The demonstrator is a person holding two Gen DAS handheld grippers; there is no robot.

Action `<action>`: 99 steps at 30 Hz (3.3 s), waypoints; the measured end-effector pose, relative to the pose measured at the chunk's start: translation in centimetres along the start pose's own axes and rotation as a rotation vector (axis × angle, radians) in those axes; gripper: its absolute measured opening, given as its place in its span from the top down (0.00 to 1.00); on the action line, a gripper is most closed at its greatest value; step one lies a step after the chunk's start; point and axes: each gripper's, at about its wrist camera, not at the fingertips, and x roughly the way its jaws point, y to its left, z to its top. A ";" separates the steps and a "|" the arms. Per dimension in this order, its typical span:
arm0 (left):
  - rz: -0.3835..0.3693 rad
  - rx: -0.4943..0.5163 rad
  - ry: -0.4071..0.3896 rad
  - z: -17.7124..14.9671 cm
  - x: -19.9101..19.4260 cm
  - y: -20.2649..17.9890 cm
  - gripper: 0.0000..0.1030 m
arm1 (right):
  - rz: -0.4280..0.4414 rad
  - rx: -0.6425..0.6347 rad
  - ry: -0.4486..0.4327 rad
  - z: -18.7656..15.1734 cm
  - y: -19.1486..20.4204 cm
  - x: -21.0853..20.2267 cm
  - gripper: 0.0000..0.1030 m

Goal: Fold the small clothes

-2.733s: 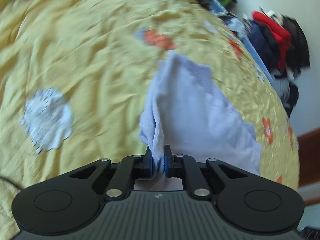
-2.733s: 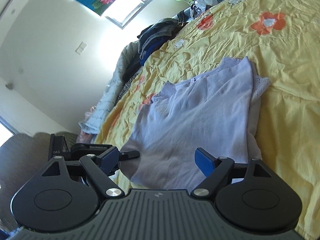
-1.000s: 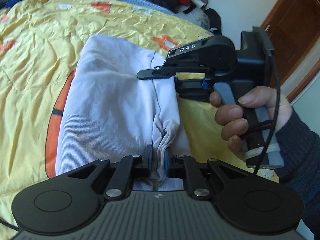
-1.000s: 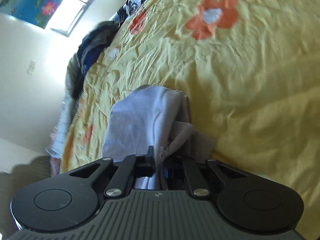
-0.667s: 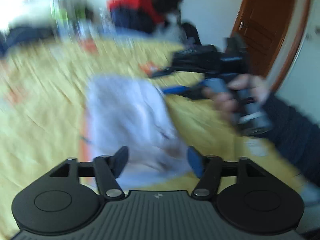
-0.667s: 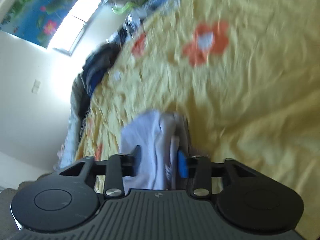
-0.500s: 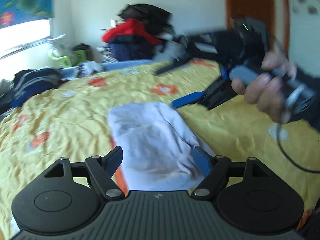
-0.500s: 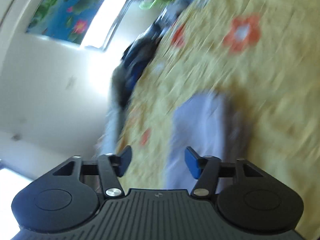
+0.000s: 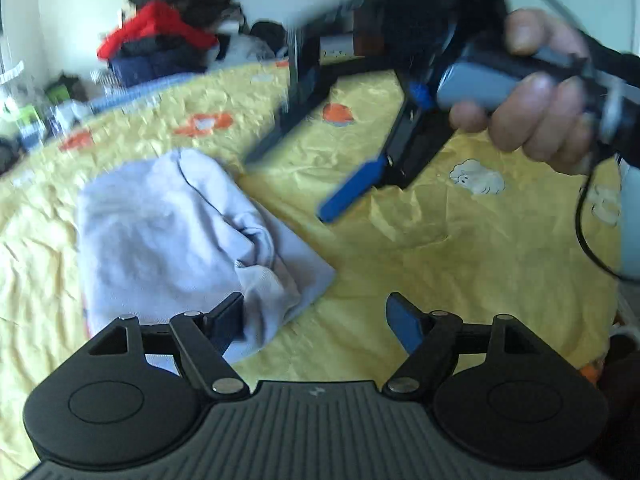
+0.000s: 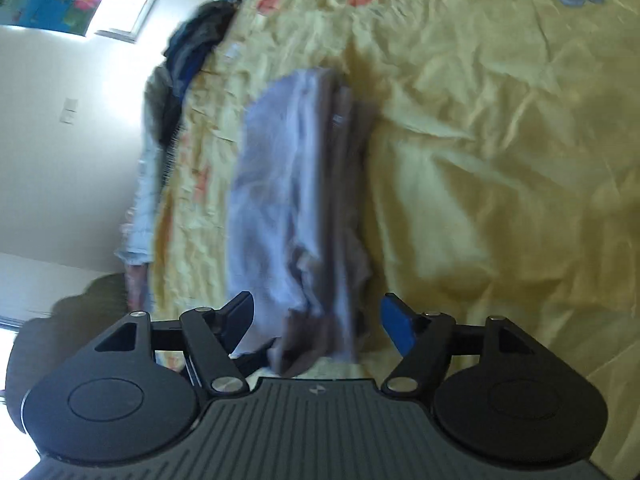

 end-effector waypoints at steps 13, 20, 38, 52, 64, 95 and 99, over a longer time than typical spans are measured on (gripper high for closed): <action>-0.099 -0.055 0.007 0.1 0.3 -2.0 0.13 | 0.123 0.132 0.089 2.7 -0.9 5.9 0.35; 0.074 -0.104 -0.108 0.3 -5.1 2.1 0.12 | 0.204 0.095 0.034 3.4 1.5 3.9 0.21; 0.059 -0.025 -0.046 -1.7 0.6 -1.0 0.00 | 0.024 0.045 0.042 5.6 1.4 7.2 0.44; 0.157 -0.120 -0.055 -2.0 -3.1 3.0 0.00 | 0.259 0.013 0.052 11.5 9.2 11.4 0.12; 0.128 -0.144 -0.049 -3.3 -1.4 2.3 0.00 | 0.026 0.173 0.028 16.1 6.5 19.7 0.32; 0.278 -0.230 0.030 -2.0 -3.5 5.1 0.00 | -0.130 -0.188 -0.273 0.4 2.8 -0.8 0.11; 0.308 -0.312 0.067 -3.1 -4.9 6.2 0.00 | -0.286 -0.224 -0.299 -3.6 0.6 -1.9 0.11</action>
